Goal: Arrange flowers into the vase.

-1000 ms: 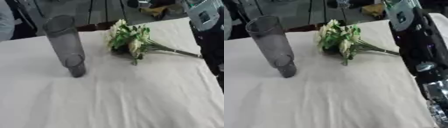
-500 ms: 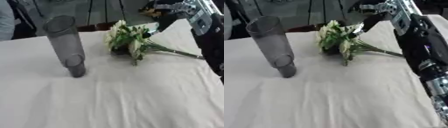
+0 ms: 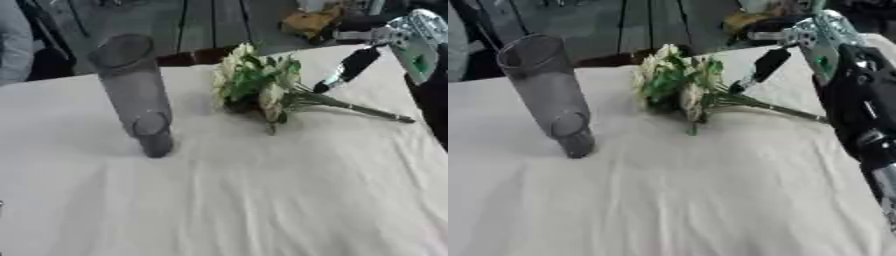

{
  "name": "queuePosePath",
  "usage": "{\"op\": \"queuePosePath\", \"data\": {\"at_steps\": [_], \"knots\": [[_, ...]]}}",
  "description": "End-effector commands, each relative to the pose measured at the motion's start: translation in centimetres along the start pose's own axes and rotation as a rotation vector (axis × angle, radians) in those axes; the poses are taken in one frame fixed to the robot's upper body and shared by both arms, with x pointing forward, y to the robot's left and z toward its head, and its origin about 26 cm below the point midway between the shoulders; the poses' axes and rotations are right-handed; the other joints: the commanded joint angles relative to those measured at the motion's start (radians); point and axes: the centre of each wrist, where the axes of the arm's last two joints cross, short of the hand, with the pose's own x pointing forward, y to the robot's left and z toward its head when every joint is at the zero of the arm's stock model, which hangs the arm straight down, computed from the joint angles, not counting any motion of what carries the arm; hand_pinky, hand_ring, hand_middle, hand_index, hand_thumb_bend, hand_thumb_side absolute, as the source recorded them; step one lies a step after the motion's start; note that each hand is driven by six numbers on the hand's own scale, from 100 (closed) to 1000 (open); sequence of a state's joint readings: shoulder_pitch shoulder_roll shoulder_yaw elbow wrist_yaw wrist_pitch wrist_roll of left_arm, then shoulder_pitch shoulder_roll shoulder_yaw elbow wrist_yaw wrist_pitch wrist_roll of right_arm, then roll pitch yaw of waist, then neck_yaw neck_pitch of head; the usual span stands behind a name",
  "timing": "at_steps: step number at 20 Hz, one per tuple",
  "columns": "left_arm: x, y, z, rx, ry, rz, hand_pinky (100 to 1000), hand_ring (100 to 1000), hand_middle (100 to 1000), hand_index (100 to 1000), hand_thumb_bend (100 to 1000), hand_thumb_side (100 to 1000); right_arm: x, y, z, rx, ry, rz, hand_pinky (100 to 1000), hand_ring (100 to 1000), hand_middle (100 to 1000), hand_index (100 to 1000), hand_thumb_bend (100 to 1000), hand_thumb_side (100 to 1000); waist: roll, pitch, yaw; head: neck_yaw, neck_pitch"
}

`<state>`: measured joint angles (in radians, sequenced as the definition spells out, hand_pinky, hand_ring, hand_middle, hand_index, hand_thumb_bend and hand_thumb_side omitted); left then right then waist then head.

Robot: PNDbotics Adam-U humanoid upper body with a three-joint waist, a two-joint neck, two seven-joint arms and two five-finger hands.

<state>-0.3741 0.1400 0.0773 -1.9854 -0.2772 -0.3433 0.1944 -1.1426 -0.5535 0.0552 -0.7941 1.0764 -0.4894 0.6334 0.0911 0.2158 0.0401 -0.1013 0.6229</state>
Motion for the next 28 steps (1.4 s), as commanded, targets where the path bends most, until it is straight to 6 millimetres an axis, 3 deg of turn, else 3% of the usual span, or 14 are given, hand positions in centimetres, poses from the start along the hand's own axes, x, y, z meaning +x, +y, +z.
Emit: {"op": "queuePosePath", "data": {"at_steps": [1,9,10,11,20,28], "knots": [[0.4,0.4,-0.5,-0.008,-0.024,-0.013,750,905,919,977,100,1000,-1.3,-0.5,1.2,-0.023,0.045,0.041,829,939,903,960,680,612,-0.003,-0.021,0.0,0.002,-0.01],[0.4,0.3,-0.5,-0.008,-0.024,-0.013,750,905,919,977,100,1000,-1.8,0.9,0.9,-0.035,0.055,0.068,822,929,897,955,677,609,-0.002,-0.021,0.0,0.0,-0.009],[0.4,0.3,-0.5,-0.007,-0.024,-0.011,749,905,919,977,100,1000,-1.8,1.0,1.0,-0.047,0.053,0.064,793,905,861,893,540,632,0.0,-0.018,0.0,0.0,-0.007],[0.4,0.3,-0.5,-0.006,-0.025,-0.01,749,905,919,977,100,1000,-1.8,1.0,1.1,-0.069,0.05,0.061,789,903,855,886,525,629,0.0,-0.016,0.0,0.0,-0.007],[0.4,0.2,-0.5,-0.004,-0.026,-0.006,749,905,918,977,100,1000,-1.3,2.5,0.7,-0.16,0.044,0.085,763,875,829,858,491,614,0.003,-0.009,0.003,-0.002,-0.006],[0.5,0.1,-0.6,-0.004,-0.027,0.001,748,904,918,976,100,1000,-0.7,5.3,-0.9,-0.162,0.039,0.107,758,868,830,861,479,563,0.01,0.0,0.01,-0.007,-0.01]]}}
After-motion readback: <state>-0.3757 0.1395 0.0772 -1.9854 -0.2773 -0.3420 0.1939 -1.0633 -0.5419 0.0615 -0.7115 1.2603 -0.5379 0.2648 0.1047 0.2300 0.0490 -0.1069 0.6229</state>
